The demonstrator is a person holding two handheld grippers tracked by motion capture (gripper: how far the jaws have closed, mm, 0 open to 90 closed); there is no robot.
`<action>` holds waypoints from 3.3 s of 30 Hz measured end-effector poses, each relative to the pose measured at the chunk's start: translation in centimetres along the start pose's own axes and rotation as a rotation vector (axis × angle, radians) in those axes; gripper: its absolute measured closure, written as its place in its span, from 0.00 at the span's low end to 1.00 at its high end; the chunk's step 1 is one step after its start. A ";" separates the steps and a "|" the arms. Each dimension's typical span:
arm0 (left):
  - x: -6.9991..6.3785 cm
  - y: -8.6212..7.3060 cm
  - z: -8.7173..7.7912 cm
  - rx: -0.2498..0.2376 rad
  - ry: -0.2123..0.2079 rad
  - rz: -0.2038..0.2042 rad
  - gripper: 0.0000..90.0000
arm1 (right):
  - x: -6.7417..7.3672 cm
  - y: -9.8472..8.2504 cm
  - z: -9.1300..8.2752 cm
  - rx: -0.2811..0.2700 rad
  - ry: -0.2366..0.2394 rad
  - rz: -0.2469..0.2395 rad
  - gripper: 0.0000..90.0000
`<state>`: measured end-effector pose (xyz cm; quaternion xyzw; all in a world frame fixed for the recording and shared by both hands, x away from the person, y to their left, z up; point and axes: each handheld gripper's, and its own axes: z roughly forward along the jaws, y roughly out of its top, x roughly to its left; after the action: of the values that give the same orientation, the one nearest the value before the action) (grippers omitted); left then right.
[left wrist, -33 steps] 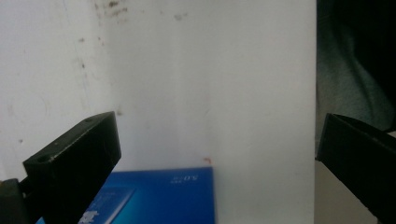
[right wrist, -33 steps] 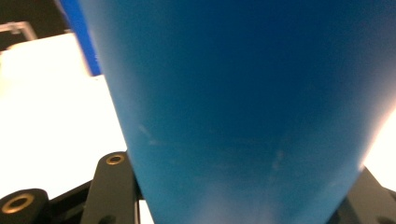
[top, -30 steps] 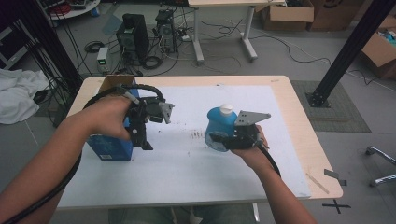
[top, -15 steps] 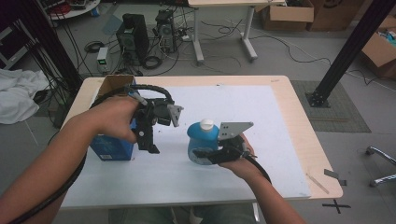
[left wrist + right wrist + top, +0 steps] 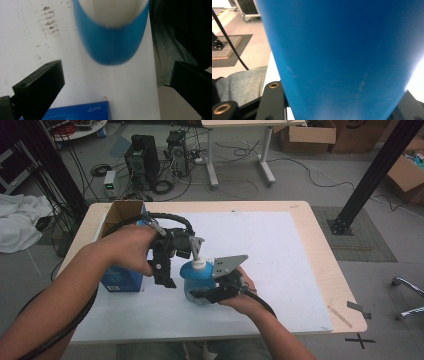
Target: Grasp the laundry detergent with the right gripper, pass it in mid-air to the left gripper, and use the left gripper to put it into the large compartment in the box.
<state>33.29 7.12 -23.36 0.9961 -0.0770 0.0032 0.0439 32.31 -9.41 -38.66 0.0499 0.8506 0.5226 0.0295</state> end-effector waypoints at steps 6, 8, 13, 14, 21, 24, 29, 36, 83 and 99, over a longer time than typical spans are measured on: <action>-0.1 0.5 0.5 0.001 -0.010 0.007 0.00 | 0.0 0.7 1.3 0.008 0.037 -0.001 0.50; -0.2 0.7 0.6 0.000 -0.013 0.006 0.00 | 0.0 0.9 1.7 0.011 0.043 -0.006 0.50; -0.2 1.0 0.8 0.004 -0.010 0.017 0.00 | 0.1 1.4 2.3 0.009 0.053 0.000 0.50; -0.3 1.1 0.8 0.008 -0.009 0.015 0.00 | 0.1 1.5 2.4 0.008 0.052 -0.003 0.50; -0.2 1.2 1.3 0.026 -0.009 0.006 0.00 | 0.1 1.9 2.8 0.005 0.050 -0.006 0.50; -0.1 1.2 1.5 0.037 -0.009 0.003 0.00 | 0.1 2.0 2.9 0.005 0.046 -0.009 0.50; -0.2 1.5 1.8 0.051 -0.005 -0.002 0.00 | 0.0 2.2 3.0 0.005 0.046 -0.010 0.50; -0.2 1.8 2.0 0.079 0.006 -0.005 0.01 | 0.2 2.3 2.9 0.016 0.048 0.003 0.50; -0.1 1.9 1.9 0.109 0.025 -0.002 0.39 | -0.3 2.5 3.4 -0.006 0.050 -0.021 0.51; -0.2 2.2 2.0 0.139 0.044 -0.037 0.42 | -0.3 2.4 3.5 -0.007 0.054 -0.019 0.51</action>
<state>32.76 4.85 -25.19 0.9977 -0.0571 0.0295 -0.0239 33.07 -5.28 -38.10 0.0275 0.8498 0.5262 0.0116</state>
